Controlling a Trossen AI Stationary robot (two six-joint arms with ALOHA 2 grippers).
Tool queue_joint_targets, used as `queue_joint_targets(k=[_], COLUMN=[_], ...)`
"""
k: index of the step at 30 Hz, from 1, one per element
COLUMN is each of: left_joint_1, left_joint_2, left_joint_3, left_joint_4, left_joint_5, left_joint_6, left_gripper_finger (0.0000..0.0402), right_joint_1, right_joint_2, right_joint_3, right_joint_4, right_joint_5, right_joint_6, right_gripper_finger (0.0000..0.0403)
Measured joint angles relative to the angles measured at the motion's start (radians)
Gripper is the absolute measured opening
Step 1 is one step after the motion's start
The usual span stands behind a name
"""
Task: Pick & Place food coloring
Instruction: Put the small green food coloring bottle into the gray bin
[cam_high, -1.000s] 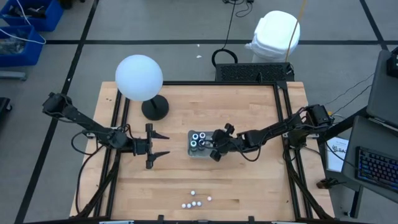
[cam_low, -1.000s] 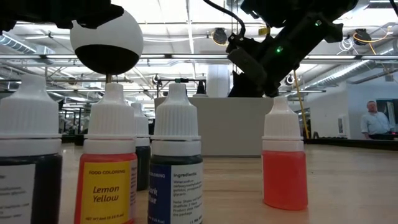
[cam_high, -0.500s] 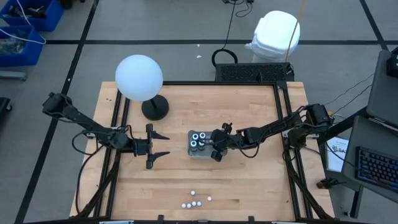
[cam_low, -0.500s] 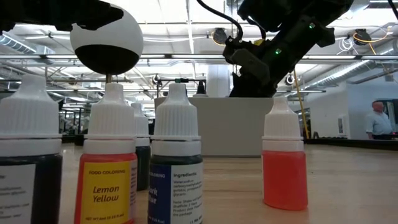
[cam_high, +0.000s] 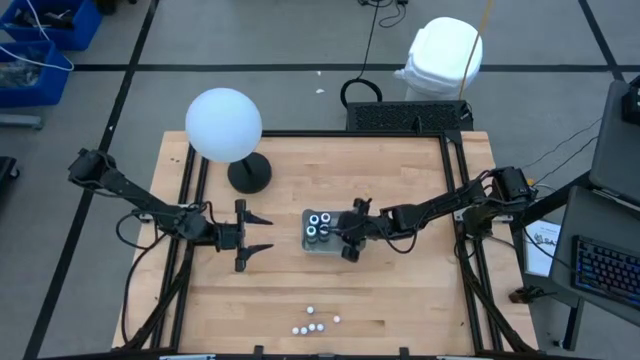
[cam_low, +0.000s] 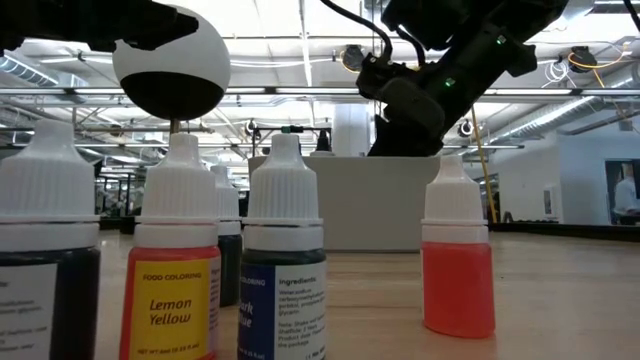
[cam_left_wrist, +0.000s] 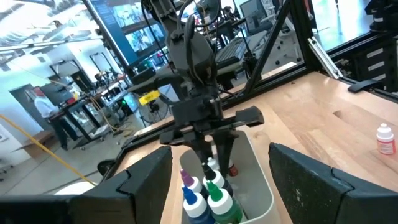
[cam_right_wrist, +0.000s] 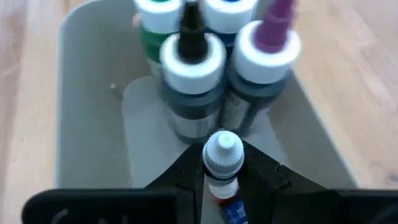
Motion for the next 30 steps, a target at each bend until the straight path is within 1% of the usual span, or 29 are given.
queue_joint_targets(k=[5,13,16,26,30], left_joint_1=[0.001,0.001,0.001,0.001,0.001], left_joint_2=[0.000,0.000,0.000,0.000,0.000], left_joint_3=[0.000,0.000,0.000,0.000,0.000], left_joint_4=[0.000,0.001,0.001,0.001,0.002], left_joint_5=[0.000,0.001,0.001,0.002,0.002], left_joint_6=[0.003,0.003,0.007,0.010,0.010], left_gripper_finger=[0.0271,0.0271,0.0271,0.0271,0.0271], right_joint_1=[-0.006,-0.006,-0.006,-0.004,-0.004], right_joint_2=[0.000,0.000,0.000,0.000,0.000], right_joint_3=[0.001,0.001,0.001,0.001,-0.013], right_joint_4=[-0.002,-0.001,0.000,-0.009,0.008], right_joint_5=[-0.054,-0.056,-0.081,-0.084,-0.090], right_joint_6=[-0.035,-0.028,-0.011,-0.009,0.017], right_gripper_finger=[0.0064,0.0064,0.0064,0.0064,0.0064])
